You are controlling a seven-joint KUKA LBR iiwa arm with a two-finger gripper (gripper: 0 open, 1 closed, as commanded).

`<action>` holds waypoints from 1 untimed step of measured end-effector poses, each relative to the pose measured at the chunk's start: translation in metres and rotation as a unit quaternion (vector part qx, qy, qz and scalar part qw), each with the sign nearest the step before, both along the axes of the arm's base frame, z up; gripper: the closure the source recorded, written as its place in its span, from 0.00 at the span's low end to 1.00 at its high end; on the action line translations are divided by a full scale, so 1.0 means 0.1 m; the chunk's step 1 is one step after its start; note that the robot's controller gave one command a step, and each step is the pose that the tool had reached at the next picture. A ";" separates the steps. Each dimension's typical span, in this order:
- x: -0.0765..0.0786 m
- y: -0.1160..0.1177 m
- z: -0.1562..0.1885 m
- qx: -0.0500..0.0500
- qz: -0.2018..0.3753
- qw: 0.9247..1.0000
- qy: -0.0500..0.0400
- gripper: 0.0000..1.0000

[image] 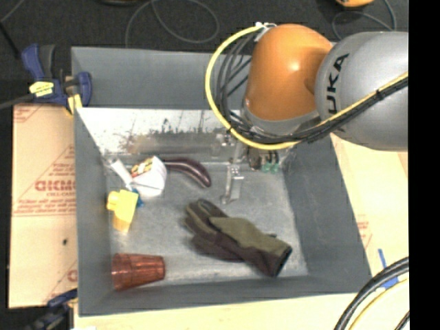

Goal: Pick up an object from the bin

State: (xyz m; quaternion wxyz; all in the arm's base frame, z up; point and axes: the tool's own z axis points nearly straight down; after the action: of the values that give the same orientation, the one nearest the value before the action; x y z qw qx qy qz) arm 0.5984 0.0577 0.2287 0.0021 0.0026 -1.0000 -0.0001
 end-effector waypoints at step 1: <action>0.01 0.00 0.05 0.000 0.000 1.000 -0.004 0.00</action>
Offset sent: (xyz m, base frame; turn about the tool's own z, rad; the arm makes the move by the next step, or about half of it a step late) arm -0.0458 0.0004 -0.1587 -0.0713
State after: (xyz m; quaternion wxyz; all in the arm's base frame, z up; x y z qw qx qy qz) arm 0.5997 0.0576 0.2336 -0.0021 0.0022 -1.0000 -0.0005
